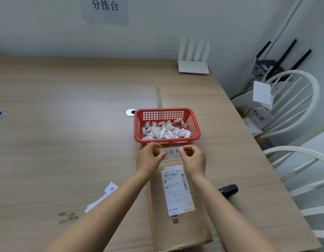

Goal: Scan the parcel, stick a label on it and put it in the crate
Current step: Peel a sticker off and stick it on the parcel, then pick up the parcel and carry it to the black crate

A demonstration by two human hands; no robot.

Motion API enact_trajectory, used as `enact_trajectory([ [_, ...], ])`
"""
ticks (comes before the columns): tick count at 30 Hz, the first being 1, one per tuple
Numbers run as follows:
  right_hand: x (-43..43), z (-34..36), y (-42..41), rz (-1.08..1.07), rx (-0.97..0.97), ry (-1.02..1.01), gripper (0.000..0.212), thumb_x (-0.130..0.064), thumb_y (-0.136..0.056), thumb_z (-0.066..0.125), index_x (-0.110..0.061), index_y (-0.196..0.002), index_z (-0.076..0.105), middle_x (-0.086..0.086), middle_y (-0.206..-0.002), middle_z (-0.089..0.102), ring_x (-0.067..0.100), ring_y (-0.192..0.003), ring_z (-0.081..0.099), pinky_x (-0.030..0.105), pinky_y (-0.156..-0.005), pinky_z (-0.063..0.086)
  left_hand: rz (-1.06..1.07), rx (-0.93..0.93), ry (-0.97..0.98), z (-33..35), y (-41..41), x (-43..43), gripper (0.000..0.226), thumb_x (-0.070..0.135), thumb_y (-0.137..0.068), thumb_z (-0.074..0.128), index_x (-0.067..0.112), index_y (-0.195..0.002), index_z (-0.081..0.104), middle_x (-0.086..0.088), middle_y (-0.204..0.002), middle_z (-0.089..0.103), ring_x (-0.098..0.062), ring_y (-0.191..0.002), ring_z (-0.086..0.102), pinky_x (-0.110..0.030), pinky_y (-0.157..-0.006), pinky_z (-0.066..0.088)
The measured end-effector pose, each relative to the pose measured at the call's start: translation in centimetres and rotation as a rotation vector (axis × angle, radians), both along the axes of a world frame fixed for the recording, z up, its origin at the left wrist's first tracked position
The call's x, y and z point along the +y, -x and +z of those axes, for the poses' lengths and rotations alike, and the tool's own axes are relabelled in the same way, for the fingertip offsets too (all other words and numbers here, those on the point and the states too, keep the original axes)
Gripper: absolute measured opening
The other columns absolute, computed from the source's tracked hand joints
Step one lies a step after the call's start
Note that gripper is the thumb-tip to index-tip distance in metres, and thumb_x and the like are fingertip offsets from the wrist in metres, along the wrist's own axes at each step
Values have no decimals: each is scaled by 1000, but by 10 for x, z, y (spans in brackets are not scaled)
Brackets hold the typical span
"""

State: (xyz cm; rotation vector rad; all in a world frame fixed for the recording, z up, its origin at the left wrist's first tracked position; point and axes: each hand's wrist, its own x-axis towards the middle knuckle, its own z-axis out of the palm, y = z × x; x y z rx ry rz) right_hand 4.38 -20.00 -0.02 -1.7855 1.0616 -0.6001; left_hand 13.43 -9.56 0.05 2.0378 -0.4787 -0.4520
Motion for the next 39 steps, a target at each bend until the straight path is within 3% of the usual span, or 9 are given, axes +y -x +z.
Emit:
enact_trajectory([
  [5, 3, -22, -1, 42, 170, 63, 11, -20, -81, 64, -11, -88, 65, 0, -79, 64, 18, -76, 60, 33, -71, 49, 58, -72, -177, -18, 9, 0, 13, 26, -78, 66, 15, -82, 61, -6, -89, 71, -19, -78, 61, -33, -70, 50],
  [11, 5, -30, -4, 89, 294, 261, 20, -28, -80, 64, -14, -94, 62, 4, -91, 67, 22, -90, 59, 30, -68, 43, 37, -147, -265, -26, 15, -1, 24, 34, -73, 68, 18, -88, 60, -1, -93, 70, -20, -84, 64, -34, -69, 54],
  [16, 3, -37, 4, 62, 386, 378, 32, -36, -80, 64, -11, -99, 60, 9, -105, 58, 26, -100, 52, 34, -72, 45, 89, -114, -313, -28, 14, 2, 48, 37, -72, 70, 15, -112, 53, -8, -117, 45, -25, -100, 58, -36, -79, 49],
  [24, -3, -38, 32, 111, 353, 242, 26, -24, -91, 47, -10, -112, 53, 11, -115, 56, 26, -99, 57, 38, -78, 48, 155, -14, -229, -37, 17, 29, 43, 27, -91, 46, 5, -127, 41, -15, -133, 42, -33, -107, 56, -41, -89, 44],
  [29, 12, -30, 83, 362, 358, -88, 67, -25, -78, 67, -19, -135, 32, 4, -135, 46, 19, -121, 46, 38, -102, 40, 11, 38, -91, -34, 46, 62, 43, 24, -87, 55, 8, -126, 42, -7, -124, 46, -25, -108, 54, -30, -91, 40],
  [32, 33, -28, 113, 454, 440, -93, 91, -26, -73, 72, -20, -145, 16, 2, -147, 31, 18, -135, 31, 32, -111, 28, -134, 88, -47, -34, 69, 81, 70, 27, -78, 68, 16, -136, 33, 2, -125, 38, -13, -117, 45, -21, -99, 34],
  [35, 51, -25, 125, 412, 419, -79, 93, -28, -72, 73, -26, -145, 16, 0, -147, 29, 15, -136, 28, 29, -110, 26, -309, 135, -120, -41, 84, 93, 102, 37, -67, 76, 21, -145, 13, -2, -142, 21, -12, -134, 24, -22, -110, 20],
  [39, 73, -20, 121, 351, 456, -70, 94, -31, -70, 75, -28, -144, 18, 1, -147, 29, 16, -134, 30, 29, -108, 28, -391, 150, -129, -46, 81, 106, 112, 37, -61, 80, 26, -145, 7, -6, -153, 5, -14, -144, 3, -23, -113, 11],
])
